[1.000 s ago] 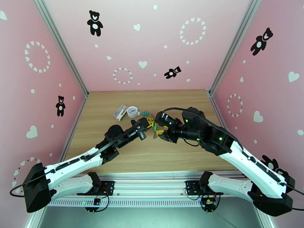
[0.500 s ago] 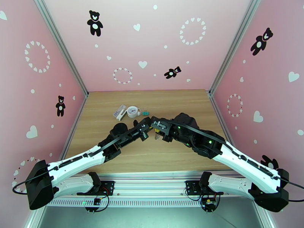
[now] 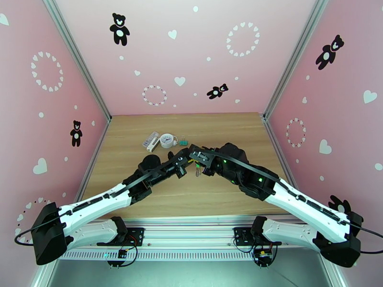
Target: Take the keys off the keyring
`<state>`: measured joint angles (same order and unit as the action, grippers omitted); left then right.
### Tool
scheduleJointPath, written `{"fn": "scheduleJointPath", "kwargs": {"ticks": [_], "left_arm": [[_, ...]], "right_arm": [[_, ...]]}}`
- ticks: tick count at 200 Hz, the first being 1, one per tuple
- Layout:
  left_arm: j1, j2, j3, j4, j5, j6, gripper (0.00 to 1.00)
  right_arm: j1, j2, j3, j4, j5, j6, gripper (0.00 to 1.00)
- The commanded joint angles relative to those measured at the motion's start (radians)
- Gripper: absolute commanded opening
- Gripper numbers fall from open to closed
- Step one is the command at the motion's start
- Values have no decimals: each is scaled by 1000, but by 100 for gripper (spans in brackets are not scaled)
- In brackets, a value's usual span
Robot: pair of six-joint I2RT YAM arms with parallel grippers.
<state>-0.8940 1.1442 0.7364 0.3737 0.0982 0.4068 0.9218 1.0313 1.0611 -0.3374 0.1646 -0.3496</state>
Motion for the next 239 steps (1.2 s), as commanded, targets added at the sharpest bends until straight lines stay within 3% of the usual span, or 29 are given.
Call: {"fn": "scheduleJointPath", "kwargs": {"ticks": [1, 29, 71, 101, 181, 205, 239], "left_arm": [[-6, -45, 1, 57, 21, 8, 0], [-6, -44, -2, 63, 40, 16, 0], [-6, -26, 24, 33, 51, 22, 0], [-6, -23, 44, -5, 55, 25, 0], [-6, -18, 103, -113, 91, 44, 0], [-6, -24, 132, -200, 92, 66, 0], [-6, -27, 178, -344, 68, 117, 0]], "right_arm": [[-47, -65, -40, -8, -80, 36, 24], [-94, -105, -46, -29, -229, 82, 34], [-110, -107, -39, -8, -352, 126, 42], [-112, -77, -47, 34, -375, 128, 43], [-119, -32, -79, 140, -288, 110, 48], [-148, -64, -112, 178, -245, 135, 47], [-221, -121, -153, 184, -295, 176, 44]]}}
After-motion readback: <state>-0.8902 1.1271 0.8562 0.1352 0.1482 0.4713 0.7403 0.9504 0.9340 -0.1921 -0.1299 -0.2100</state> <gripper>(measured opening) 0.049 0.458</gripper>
